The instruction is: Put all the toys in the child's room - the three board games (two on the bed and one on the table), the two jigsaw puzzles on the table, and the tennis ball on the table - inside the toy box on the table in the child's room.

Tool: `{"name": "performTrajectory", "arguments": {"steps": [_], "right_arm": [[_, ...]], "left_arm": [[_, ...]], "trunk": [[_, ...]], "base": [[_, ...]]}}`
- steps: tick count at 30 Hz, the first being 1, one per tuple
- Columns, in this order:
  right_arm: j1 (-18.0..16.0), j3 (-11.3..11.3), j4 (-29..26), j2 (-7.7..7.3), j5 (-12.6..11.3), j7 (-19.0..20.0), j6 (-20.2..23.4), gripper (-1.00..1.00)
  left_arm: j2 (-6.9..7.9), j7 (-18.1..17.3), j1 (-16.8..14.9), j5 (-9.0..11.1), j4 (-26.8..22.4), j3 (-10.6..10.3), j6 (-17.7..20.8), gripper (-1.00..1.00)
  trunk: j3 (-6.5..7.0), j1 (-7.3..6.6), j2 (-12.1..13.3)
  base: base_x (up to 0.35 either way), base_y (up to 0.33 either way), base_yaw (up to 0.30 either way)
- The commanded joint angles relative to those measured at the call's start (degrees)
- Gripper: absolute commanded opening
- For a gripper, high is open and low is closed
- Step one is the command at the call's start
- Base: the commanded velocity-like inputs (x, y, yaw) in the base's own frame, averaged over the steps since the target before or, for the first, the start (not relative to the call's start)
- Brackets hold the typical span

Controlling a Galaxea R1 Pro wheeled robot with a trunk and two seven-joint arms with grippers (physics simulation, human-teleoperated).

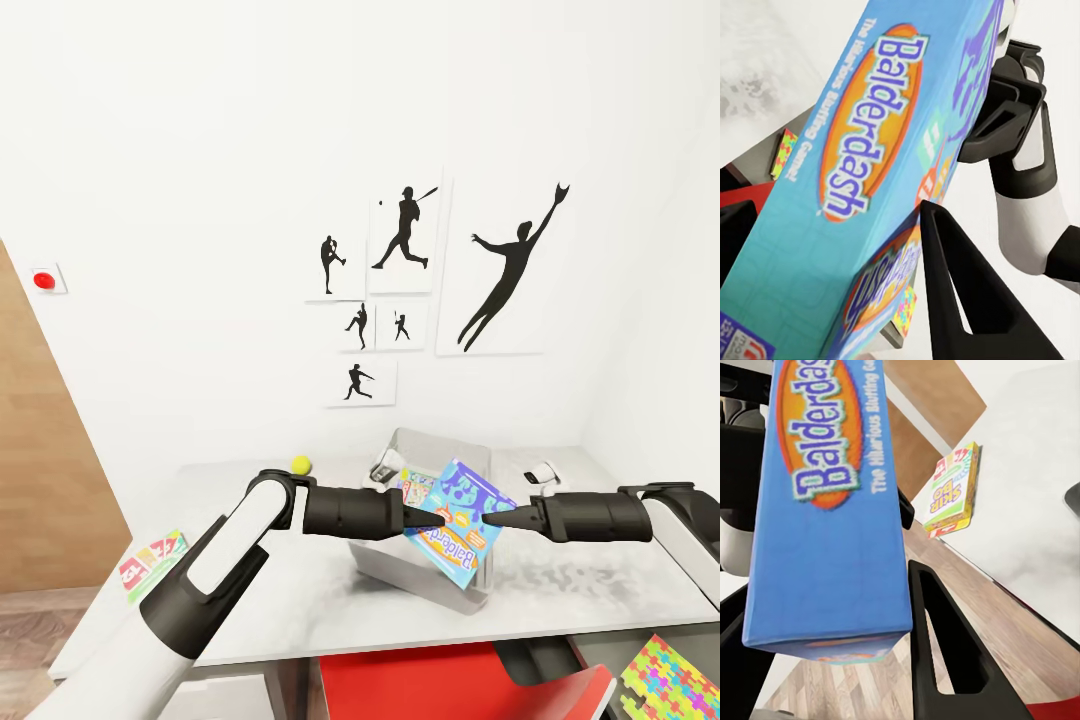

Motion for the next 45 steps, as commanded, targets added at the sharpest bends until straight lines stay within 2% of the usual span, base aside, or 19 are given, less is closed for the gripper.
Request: {"name": "performTrajectory", "arguments": {"steps": [1,19,20,45], "right_arm": [[-0.08,0.1,0.01,-0.03,-0.79,0.24,0.73,-1.0],[-0.08,0.1,0.01,-0.04,-0.78,0.23,0.73,-1.0],[-0.08,0.1,0.01,-0.04,-0.77,0.23,0.73,1.0],[-0.07,-0.11,0.01,-0.08,-0.67,0.21,0.73,1.0]], "left_arm": [[0.04,0.25,-0.06,-2.61,0.05,-0.03,0.24,-1.0],[0.04,0.4,-0.06,-2.61,0.06,-0.03,0.24,-1.0],[0.04,0.42,-0.06,-2.61,0.07,-0.03,0.24,-1.0],[0.12,0.61,-0.06,-2.66,0.1,0.35,0.14,-1.0]], "trunk": [[-0.09,0.03,-0.1],[-0.09,0.03,-0.1],[-0.09,0.03,-0.1],[-0.09,0.03,-0.1]], "base": [[0.0,0.0,0.0],[0.0,0.0,0.0],[0.0,0.0,0.0],[0.0,0.0,0.0]]}}
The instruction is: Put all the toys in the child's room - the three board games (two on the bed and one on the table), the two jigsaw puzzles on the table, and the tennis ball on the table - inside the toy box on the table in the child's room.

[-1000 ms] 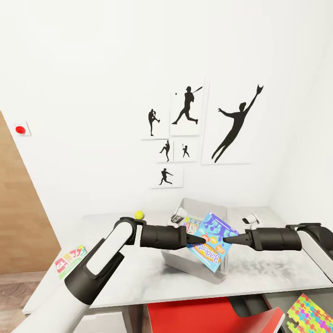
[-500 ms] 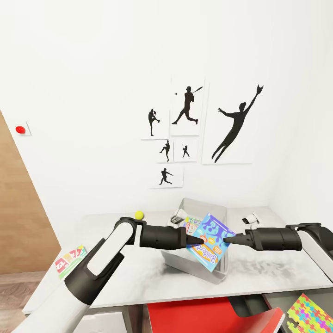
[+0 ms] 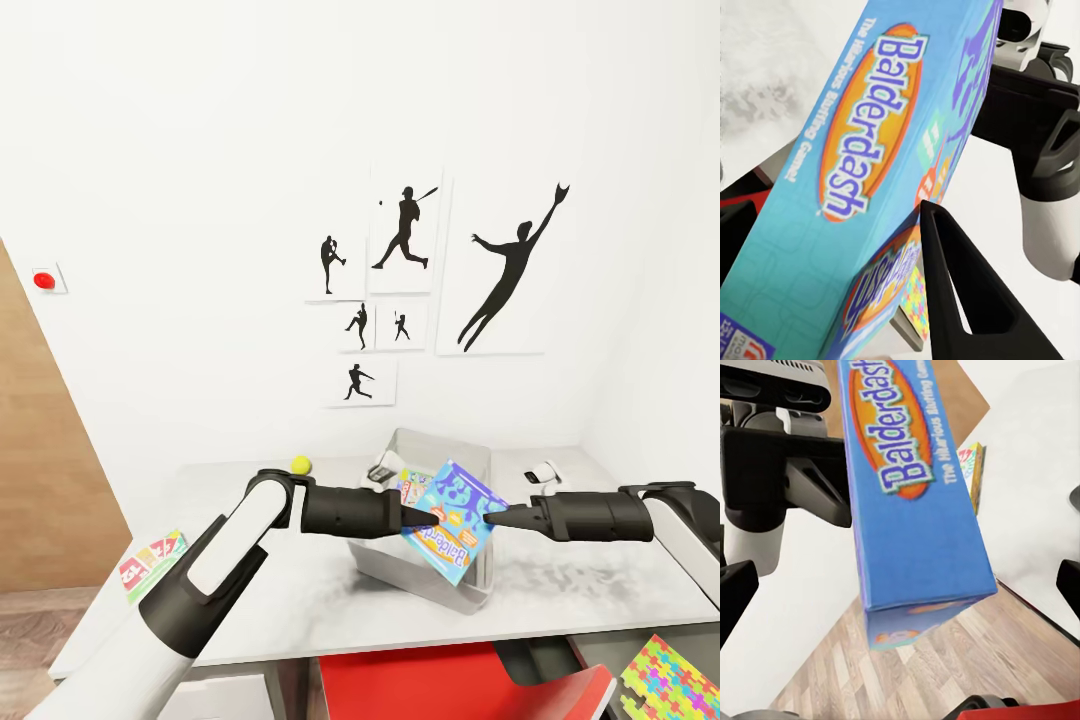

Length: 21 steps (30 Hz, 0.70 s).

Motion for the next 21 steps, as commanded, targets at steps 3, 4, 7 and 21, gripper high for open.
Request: {"name": "performTrajectory", "arguments": {"steps": [3,4,7,21], "right_arm": [[-0.07,0.0,0.02,-0.04,0.01,0.09,0.19,1.0],[-0.07,-0.07,0.02,-0.07,0.01,0.03,0.19,1.0],[-0.07,-0.44,0.02,-0.12,0.06,-0.09,0.19,1.0],[0.0,-6.64,0.33,-0.15,0.75,-0.94,0.19,1.0]], "left_arm": [[0.31,0.19,-0.02,0.37,-0.11,0.57,-0.22,-1.0],[0.47,0.09,0.07,0.38,-0.16,1.23,-0.42,-1.0],[0.71,-0.05,0.42,0.39,-0.24,3.73,-1.17,-1.0],[0.62,0.05,6.72,0.3,-1.34,19.42,-6.14,-1.0]], "trunk": [[-0.09,0.03,-0.1],[-0.09,0.03,-0.1],[-0.09,0.03,-0.1],[-0.09,0.03,-0.1]], "base": [[0.0,0.0,0.0],[0.0,0.0,0.0],[0.0,0.0,0.0],[0.0,0.0,-0.001]]}}
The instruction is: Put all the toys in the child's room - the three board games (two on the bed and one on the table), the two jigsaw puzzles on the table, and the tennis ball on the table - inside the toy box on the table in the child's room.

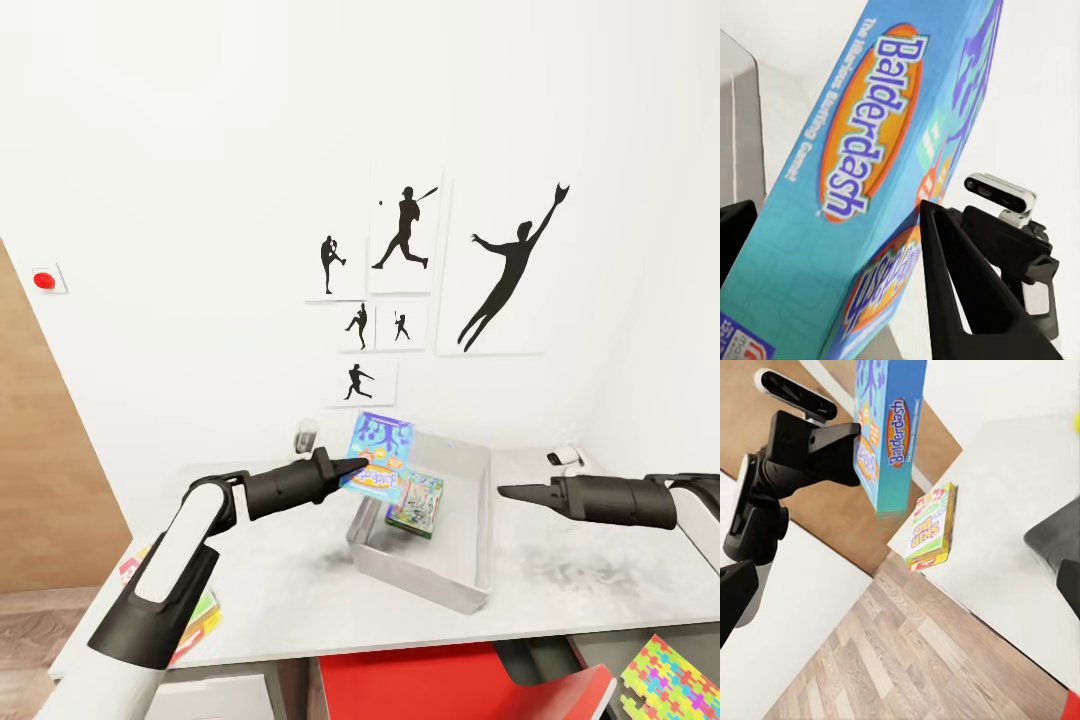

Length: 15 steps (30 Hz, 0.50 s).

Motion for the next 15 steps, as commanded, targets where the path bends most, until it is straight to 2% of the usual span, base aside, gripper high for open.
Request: {"name": "performTrajectory", "arguments": {"steps": [1,7,11,15], "right_arm": [[-0.06,-0.19,0.1,-0.04,0.02,-0.09,0.19,1.0],[-0.07,-0.77,0.31,-0.06,0.06,-1.36,0.19,1.0],[-0.07,-1.01,0.4,-0.06,0.07,-2.17,0.19,1.0],[-0.06,-1.09,0.42,-0.06,0.07,-2.44,0.19,1.0]], "left_arm": [[-0.03,0.32,0.13,0.43,-0.03,0.42,-0.24,-1.0],[-0.51,0.55,0.5,-0.87,0.16,1.51,-2.42,-1.0],[-1.84,0.69,0.59,-2.37,1.07,1.86,-5.77,-1.0],[-2.97,0.73,0.25,-2.99,2.64,1.85,-7.31,-1.0]], "trunk": [[-0.09,0.03,-0.11],[-0.09,0.03,-0.11],[-0.09,0.03,-0.11],[-0.09,0.03,-0.11]], "base": [[0.0,0.0,-0.041],[0.0,0.0,-0.125],[0.0,0.0,-0.219],[0.0,0.0,-0.249]]}}
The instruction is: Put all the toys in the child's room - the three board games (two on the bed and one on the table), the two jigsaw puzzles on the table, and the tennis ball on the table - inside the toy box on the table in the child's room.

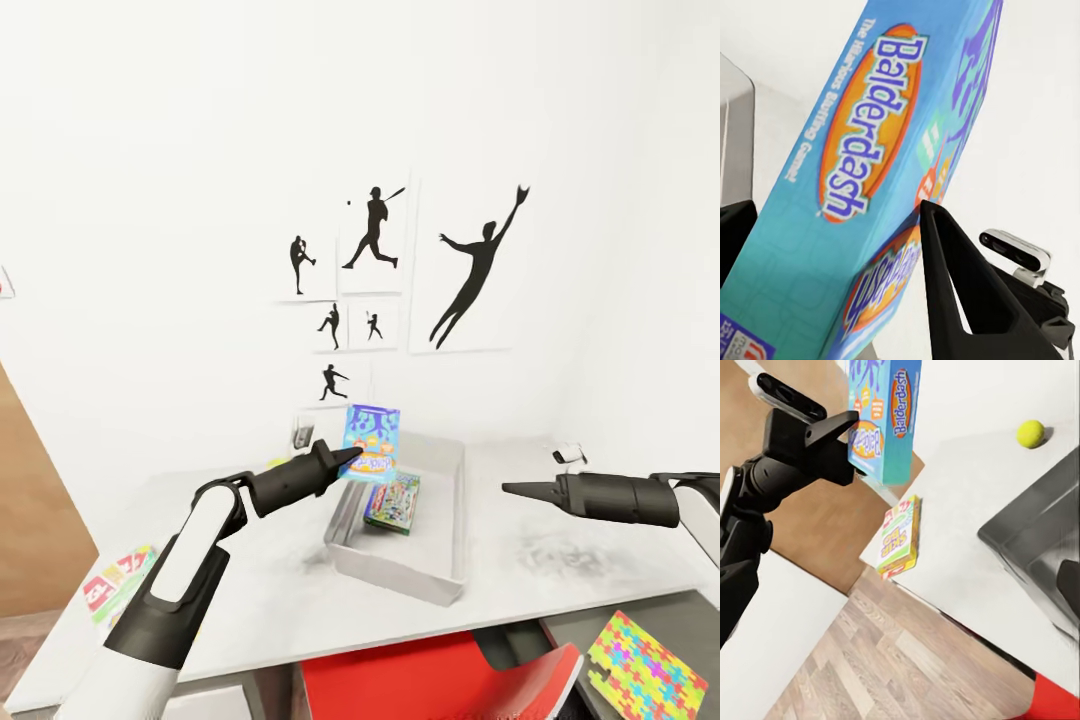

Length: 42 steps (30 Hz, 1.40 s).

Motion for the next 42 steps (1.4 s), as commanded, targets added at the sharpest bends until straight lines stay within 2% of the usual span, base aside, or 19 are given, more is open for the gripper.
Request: {"name": "performTrajectory", "arguments": {"steps": [1,5,10,23,31,34,42], "right_arm": [[-0.09,0.09,0.04,-0.03,0.01,0.18,0.19,1.0],[-0.08,0.04,0.04,-0.03,0.01,0.01,0.19,1.0],[-0.08,0.02,0.07,-0.03,0.01,-0.06,0.19,1.0],[-0.08,0.0,0.12,0.53,0.01,-0.16,0.19,1.0],[-0.08,0.0,0.16,0.7,0.01,-0.19,0.19,1.0],[-0.08,0.0,0.18,0.73,0.01,-0.2,0.19,1.0],[-0.08,0.02,0.21,0.81,0.01,-0.2,0.19,1.0]], "left_arm": [[-0.02,0.3,-0.03,0.5,-0.04,0.05,0.19,-1.0],[-1.0,0.33,-0.67,0.12,2.36,-0.02,-1.01,-1.0],[-1.37,0.38,-1.1,-0.04,3.76,-0.05,-1.49,-1.0],[-1.16,0.91,-1.34,-0.12,4.82,0.17,-1.64,-1.0],[-0.93,5.06,-1.27,0.15,6.78,0.79,-1.83,-1.0],[-0.95,7.68,-1.34,0.21,8.66,1.71,-1.88,-1.0],[-1.26,11.46,-2.45,0.07,12.43,3.2,-1.91,-1.0]], "trunk": [[-0.09,0.03,-0.11],[-0.09,0.03,-0.11],[-0.09,0.03,-0.11],[-0.09,0.03,-0.11],[-0.09,0.03,-0.11],[-0.09,0.03,-0.11],[-0.09,0.03,-0.11]], "base": [[0.0,0.0,-0.259],[0.0,0.0,-0.267],[0.0,0.0,-0.273],[0.0,0.0,-0.133],[0.0,0.0,-0.021],[0.0,0.0,-0.008],[0.0,0.0,-0.004]]}}
